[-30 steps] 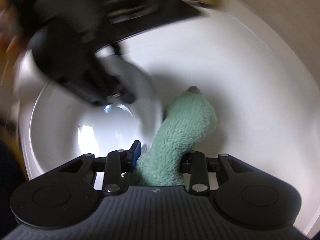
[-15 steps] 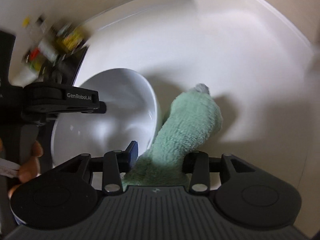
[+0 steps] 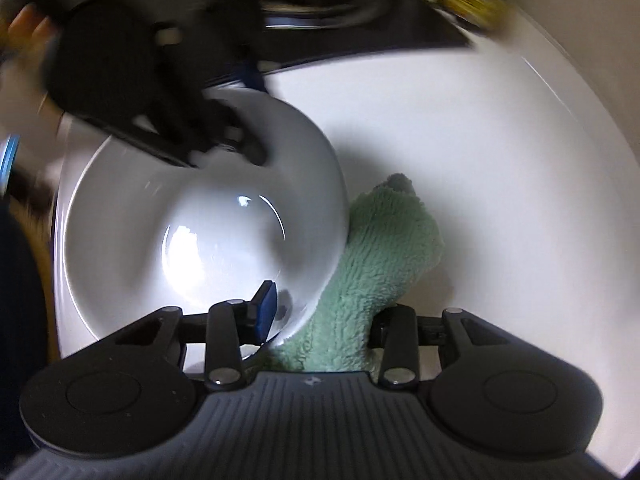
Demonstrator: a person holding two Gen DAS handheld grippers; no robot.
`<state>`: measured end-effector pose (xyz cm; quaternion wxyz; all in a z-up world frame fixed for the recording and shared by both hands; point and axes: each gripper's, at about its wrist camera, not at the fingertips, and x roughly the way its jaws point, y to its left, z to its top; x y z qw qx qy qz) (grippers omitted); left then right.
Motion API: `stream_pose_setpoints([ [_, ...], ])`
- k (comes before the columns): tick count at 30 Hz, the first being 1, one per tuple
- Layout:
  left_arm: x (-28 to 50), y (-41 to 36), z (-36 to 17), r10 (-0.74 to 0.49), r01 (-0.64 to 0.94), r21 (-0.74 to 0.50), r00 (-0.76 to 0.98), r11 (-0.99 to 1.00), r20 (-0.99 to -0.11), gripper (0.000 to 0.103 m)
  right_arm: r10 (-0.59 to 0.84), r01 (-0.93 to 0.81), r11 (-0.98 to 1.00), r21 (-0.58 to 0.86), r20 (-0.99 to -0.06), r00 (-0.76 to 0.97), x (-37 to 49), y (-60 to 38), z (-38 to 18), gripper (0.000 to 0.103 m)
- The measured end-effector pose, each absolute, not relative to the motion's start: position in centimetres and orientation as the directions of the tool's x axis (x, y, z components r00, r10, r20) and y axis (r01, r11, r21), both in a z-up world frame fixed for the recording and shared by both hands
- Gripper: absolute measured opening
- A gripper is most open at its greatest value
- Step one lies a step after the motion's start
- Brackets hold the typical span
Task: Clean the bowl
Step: 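Tilt the bowl with the left tool while the right tool wipes its outer wall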
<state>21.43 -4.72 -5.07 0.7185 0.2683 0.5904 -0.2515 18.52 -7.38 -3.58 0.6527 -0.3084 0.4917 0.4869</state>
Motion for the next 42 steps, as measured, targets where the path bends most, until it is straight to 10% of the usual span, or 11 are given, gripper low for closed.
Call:
stream_pose_setpoints([
  [9,22.8,-3.3,-5.9,-0.198,0.551,-0.082,0.155,0.830,-0.968,0.044,0.351,-0.855,0.511,0.083,-0.928,0.120,17.7,-8.5,-3.8,0.034],
  [18,20.5,-1.4,-6.5,-0.194,0.335,-0.087,0.301,0.938,-0.934,0.044,0.346,-0.046,0.936,0.349,-0.886,0.310,10.8,-12.8,-3.4,0.040],
  [26,20.7,1.1,-6.6,-0.340,0.420,-0.269,0.103,0.867,-0.935,0.005,0.365,-0.491,0.845,0.212,-0.899,0.240,13.3,-12.9,-3.2,0.036],
  [34,21.0,-0.5,-6.4,-0.302,0.487,-0.261,0.006,0.834,-0.953,0.011,0.399,-0.864,0.483,0.143,-0.914,0.072,18.3,-12.4,-2.7,0.036],
  [42,19.5,0.9,-6.7,-0.303,0.236,-0.253,0.205,0.938,-0.931,0.013,0.338,-0.637,0.749,0.181,-0.931,0.134,17.4,-14.0,-1.7,0.030],
])
